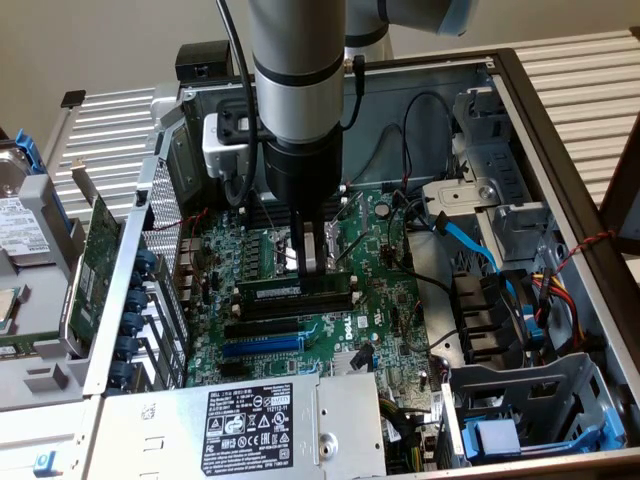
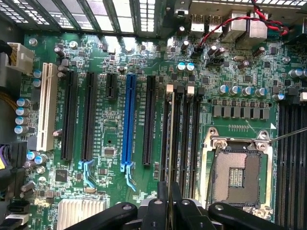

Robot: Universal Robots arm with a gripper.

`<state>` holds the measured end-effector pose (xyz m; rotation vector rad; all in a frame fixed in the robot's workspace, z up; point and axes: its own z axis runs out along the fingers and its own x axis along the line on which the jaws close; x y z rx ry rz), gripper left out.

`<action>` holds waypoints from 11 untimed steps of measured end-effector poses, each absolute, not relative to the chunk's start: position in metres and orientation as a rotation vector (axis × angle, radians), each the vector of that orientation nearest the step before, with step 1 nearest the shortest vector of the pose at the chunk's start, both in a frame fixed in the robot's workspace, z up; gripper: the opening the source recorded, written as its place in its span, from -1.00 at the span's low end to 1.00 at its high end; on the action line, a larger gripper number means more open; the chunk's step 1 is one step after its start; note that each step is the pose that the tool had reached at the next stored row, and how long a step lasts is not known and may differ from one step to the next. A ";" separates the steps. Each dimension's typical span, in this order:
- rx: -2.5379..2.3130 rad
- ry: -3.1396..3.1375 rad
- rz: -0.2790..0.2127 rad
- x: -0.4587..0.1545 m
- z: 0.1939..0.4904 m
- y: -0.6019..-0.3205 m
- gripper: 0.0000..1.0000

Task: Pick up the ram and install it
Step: 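Pick up the ram and move it above insertion slot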

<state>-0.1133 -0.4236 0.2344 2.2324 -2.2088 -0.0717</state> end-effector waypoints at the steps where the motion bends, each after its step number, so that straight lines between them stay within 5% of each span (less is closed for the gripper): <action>1: 2.231 -2.210 -0.072 -0.113 0.234 -0.424 -0.73; 11: 2.230 -2.211 -0.071 -0.113 0.232 -0.424 -0.73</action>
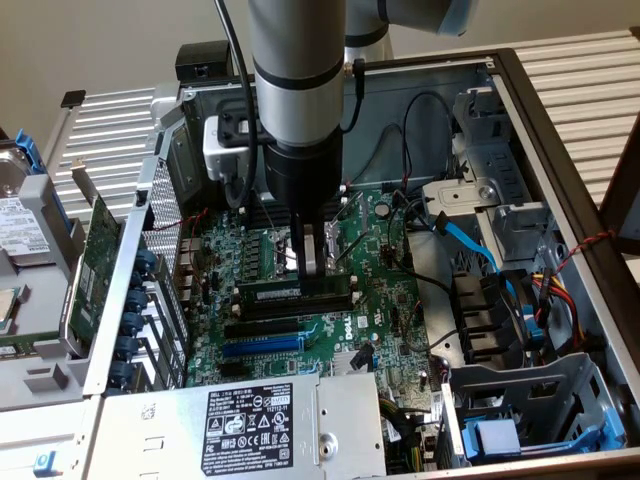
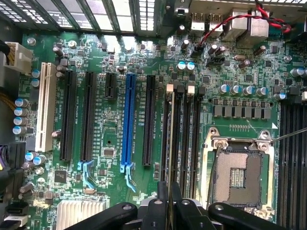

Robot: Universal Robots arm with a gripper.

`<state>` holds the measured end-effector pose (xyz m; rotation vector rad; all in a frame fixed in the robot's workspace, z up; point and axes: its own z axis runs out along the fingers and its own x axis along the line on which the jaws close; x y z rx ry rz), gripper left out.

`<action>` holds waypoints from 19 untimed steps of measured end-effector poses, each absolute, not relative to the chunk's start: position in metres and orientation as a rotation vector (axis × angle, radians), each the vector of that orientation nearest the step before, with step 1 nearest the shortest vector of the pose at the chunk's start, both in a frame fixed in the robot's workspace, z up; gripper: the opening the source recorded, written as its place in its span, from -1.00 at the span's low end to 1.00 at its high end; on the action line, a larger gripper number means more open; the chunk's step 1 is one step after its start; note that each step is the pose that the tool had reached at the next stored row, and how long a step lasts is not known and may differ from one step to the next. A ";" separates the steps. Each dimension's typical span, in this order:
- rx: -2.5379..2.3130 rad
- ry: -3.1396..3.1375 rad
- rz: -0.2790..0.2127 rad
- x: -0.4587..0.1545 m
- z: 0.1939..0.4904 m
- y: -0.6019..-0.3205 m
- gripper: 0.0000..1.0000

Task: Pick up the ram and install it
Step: 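Pick up the ram and move it above insertion slot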

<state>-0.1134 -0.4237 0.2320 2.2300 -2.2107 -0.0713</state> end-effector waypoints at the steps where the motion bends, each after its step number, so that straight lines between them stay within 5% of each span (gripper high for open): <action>1: 2.230 -2.211 -0.071 -0.113 0.232 -0.424 -0.73; 19: 2.230 -2.211 -0.071 -0.114 0.230 -0.424 -0.73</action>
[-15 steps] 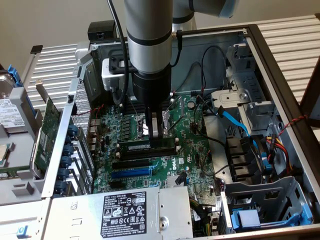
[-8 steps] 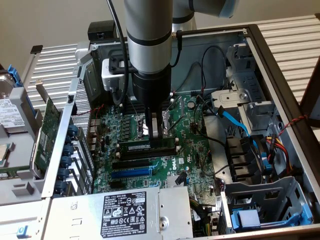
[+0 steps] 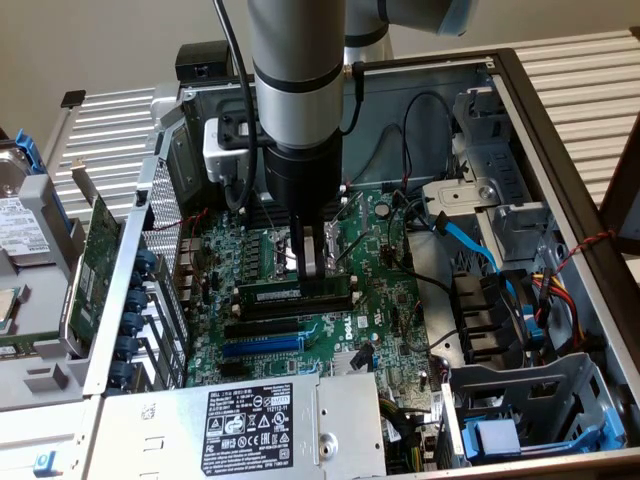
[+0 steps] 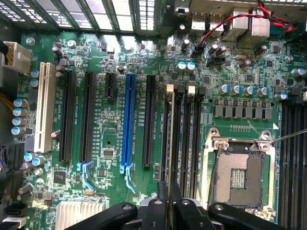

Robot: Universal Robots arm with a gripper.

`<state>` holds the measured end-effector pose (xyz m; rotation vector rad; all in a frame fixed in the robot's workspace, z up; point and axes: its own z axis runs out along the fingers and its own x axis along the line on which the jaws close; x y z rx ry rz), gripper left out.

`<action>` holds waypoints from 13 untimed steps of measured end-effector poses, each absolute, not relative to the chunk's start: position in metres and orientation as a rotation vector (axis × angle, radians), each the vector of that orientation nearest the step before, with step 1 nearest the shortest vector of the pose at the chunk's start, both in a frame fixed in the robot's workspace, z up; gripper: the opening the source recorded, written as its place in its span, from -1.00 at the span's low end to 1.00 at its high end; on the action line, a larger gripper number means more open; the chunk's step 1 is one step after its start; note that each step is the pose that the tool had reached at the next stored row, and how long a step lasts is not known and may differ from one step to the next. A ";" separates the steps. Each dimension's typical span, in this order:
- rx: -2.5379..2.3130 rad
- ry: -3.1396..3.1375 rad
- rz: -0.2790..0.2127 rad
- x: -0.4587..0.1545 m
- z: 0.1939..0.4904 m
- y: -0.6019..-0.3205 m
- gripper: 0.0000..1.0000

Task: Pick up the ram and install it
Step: 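Pick up the ram and move it above insertion slot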

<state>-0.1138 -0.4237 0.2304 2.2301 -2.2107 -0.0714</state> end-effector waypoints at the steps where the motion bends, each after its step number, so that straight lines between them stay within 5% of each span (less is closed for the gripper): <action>1: 2.230 -2.211 -0.071 -0.114 0.230 -0.424 -0.73; 13: 2.230 -2.211 -0.070 -0.114 0.229 -0.424 -0.73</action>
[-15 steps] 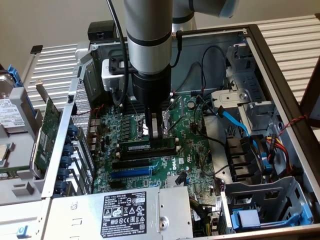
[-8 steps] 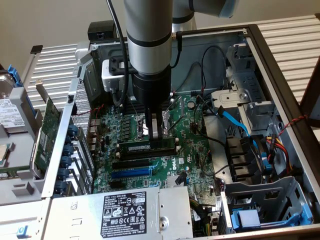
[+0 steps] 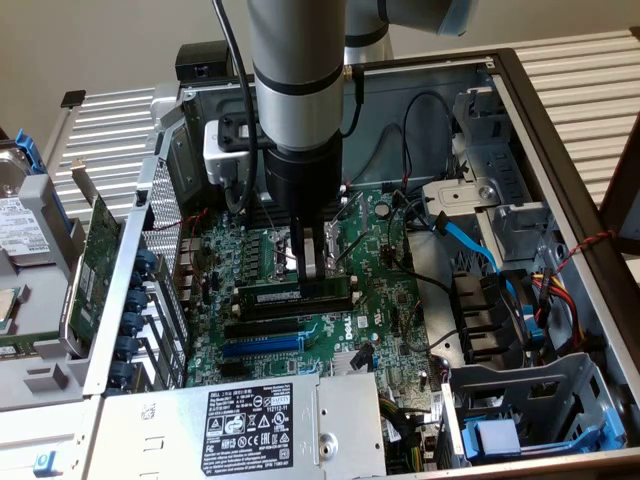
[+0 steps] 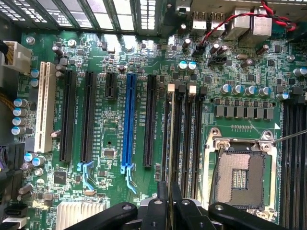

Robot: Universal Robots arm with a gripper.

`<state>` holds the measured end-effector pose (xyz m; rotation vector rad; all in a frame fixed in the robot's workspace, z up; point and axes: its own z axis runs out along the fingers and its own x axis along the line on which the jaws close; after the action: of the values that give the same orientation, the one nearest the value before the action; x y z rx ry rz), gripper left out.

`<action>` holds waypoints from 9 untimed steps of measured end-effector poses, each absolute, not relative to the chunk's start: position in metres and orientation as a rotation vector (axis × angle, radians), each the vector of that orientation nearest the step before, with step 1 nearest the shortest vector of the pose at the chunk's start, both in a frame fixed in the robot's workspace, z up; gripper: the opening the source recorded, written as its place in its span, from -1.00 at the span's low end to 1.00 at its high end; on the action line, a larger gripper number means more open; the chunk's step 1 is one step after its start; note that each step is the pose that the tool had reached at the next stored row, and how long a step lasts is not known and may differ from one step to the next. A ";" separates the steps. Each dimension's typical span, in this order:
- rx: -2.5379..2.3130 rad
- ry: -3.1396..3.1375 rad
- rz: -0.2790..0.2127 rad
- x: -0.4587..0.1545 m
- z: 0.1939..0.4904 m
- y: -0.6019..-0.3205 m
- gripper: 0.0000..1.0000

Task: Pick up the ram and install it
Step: 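Pick up the ram and move it above insertion slot, then insert the ram into the slot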

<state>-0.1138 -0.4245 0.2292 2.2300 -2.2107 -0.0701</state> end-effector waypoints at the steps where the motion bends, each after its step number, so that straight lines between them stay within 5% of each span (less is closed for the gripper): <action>1: 2.230 -2.211 -0.070 -0.114 0.229 -0.424 -0.73; 9: 2.230 -2.211 -0.068 -0.114 0.228 -0.424 -0.73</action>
<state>-0.1138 -0.4245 0.2282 2.2303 -2.2110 -0.0676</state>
